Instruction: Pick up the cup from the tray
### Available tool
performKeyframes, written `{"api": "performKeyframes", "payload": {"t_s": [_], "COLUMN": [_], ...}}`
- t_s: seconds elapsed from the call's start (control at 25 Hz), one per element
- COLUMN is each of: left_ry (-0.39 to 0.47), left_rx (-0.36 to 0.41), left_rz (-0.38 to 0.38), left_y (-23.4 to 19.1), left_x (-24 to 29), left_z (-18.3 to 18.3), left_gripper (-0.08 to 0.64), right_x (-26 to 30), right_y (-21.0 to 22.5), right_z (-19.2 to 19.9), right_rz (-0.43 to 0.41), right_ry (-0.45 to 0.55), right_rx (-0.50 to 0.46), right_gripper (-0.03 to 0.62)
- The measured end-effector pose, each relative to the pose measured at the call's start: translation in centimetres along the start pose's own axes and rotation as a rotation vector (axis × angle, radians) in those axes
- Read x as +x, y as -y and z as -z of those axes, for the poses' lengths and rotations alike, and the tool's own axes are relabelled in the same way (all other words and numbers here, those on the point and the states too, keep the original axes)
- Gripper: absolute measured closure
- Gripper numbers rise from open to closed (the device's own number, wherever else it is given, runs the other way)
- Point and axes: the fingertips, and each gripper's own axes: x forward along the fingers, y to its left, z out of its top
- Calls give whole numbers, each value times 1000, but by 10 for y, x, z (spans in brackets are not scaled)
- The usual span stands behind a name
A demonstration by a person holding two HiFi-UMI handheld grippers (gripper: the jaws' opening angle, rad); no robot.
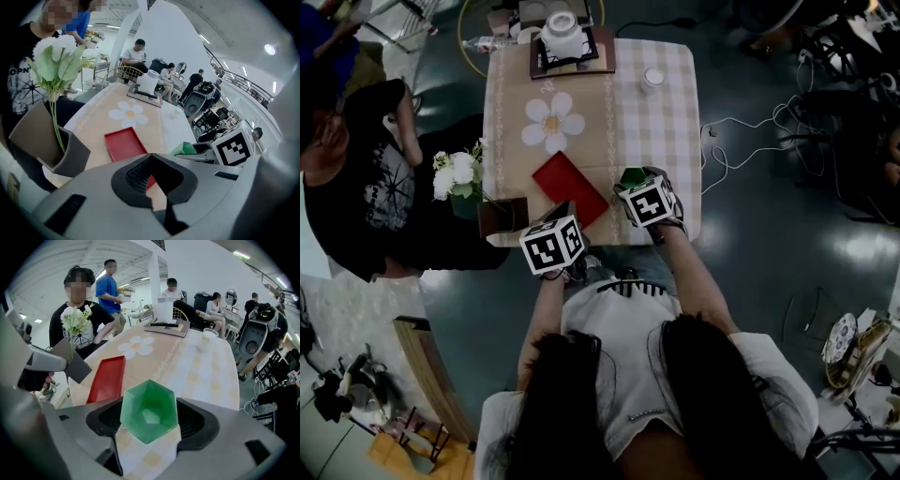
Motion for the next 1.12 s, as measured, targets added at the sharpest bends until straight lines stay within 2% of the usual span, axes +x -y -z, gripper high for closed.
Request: {"api": "performKeyframes", "payload": {"t_s": [0.12,0.32,0.68,0.92,0.96,1.0,1.08,1.12], "left_ry": [2,2,42,92,98,103,110,113], "left_rx": [2,6,18,34,38,42,49,50], "left_rz": [-6,-8,33,52,56,61,68,71], "left_y": [-4,-7,5,15,17,20,25,27], "left_x": [-2,-5,-15,-29,-31,-33,-36,-38], "left_z": [1,5,4,0,1,1,3,3], "left_gripper": [552,552,552,552,552,552,552,552], "right_x": [3,-8,-59,-91,-95,-99,-107,-110], "right_y": [-5,0,-7,-22,-24,-25,-26,-26], "right_z": [1,-6,-29,-38,-38,-37,-36,-36], "right_rz": [-36,-10,-5,-16,-12,2,42,56], "right_ry": [23,68,195,280,289,300,320,326], "right_rx": [29,41,17,38,43,46,40,34], "right_gripper": [232,199,201,204,218,271,419,459]}}
